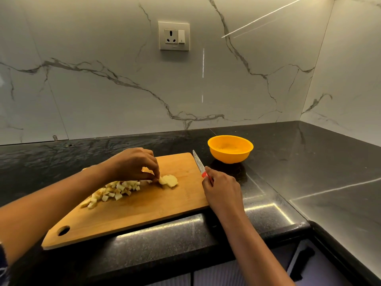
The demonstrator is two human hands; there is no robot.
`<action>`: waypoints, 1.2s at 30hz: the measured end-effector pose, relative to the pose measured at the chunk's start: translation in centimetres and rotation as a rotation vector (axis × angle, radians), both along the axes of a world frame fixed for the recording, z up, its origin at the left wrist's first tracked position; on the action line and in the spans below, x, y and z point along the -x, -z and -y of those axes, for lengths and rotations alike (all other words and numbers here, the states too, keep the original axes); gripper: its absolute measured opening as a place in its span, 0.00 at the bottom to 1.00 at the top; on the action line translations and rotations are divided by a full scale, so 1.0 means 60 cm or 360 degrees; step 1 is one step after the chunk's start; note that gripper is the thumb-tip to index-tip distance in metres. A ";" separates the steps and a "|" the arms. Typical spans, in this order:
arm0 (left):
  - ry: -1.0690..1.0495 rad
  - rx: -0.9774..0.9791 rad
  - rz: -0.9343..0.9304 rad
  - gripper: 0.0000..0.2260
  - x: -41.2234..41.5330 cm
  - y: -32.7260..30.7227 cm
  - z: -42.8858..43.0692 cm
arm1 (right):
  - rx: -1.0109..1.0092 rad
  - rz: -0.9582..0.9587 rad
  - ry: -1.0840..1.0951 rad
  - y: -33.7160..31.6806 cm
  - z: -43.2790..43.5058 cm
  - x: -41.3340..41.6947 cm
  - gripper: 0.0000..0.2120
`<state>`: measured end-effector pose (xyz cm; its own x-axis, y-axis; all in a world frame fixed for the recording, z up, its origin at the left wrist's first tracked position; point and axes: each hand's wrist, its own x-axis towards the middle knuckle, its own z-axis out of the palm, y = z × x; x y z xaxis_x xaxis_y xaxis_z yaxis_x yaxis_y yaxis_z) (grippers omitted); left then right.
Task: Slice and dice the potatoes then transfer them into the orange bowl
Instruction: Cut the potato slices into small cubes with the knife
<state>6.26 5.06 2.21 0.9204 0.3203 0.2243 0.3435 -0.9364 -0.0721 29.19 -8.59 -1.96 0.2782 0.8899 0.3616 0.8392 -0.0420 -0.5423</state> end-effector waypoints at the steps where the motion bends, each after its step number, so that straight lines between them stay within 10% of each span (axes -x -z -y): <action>1: 0.0091 -0.0175 -0.0024 0.21 -0.001 0.003 -0.001 | 0.0000 0.0002 0.0001 -0.001 0.001 0.000 0.19; 18: 0.0326 -0.0337 0.0001 0.22 -0.033 0.009 0.017 | 0.0014 0.0015 0.0001 -0.003 0.002 0.000 0.20; 29: -0.0371 0.0787 -0.0250 0.15 -0.064 -0.009 0.024 | 0.0034 0.0019 0.0002 -0.005 0.001 0.001 0.20; 36: -0.1037 0.0495 0.0072 0.19 -0.058 0.024 0.087 | 0.0027 0.0096 -0.0008 -0.006 0.004 0.006 0.20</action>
<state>9.75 -0.15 0.75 0.5126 0.8560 0.0670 0.8353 -0.5152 0.1920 28.83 -8.85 -1.58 0.2519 0.8972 0.3626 0.8705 -0.0464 -0.4899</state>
